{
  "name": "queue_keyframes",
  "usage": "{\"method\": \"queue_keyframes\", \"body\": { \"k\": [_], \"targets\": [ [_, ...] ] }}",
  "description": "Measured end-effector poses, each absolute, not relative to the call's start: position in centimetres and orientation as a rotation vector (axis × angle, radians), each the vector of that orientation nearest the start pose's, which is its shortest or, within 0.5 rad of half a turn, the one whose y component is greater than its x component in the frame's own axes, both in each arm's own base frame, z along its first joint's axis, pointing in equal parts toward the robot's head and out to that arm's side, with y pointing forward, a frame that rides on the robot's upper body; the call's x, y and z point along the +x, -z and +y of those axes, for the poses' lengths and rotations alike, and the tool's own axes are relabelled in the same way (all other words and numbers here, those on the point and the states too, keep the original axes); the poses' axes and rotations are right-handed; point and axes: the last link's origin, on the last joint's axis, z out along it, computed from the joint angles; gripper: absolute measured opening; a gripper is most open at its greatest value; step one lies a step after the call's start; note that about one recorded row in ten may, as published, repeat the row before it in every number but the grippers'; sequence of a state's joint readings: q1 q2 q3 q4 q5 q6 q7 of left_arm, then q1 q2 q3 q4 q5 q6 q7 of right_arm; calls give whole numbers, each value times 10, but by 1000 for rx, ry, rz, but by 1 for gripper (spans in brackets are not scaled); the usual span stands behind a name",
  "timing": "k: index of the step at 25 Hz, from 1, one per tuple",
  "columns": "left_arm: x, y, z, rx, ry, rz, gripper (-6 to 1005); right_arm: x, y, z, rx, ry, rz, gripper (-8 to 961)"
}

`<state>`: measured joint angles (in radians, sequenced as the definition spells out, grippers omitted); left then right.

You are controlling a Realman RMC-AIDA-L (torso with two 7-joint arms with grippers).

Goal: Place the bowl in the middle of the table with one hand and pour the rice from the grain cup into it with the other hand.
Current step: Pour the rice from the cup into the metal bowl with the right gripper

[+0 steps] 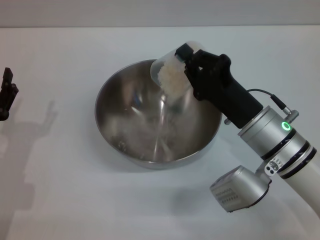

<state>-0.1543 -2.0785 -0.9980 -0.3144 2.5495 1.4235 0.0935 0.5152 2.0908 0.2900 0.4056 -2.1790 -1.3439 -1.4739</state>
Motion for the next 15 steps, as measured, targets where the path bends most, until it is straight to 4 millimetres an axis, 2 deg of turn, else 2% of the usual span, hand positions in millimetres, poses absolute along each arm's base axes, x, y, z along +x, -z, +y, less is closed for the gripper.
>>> {"method": "queue_keyframes", "body": {
  "k": [15],
  "targets": [
    [-332, 4, 251, -1526, 670, -258, 841, 198, 102, 293, -1363, 28, -1358, 11]
  ]
}}
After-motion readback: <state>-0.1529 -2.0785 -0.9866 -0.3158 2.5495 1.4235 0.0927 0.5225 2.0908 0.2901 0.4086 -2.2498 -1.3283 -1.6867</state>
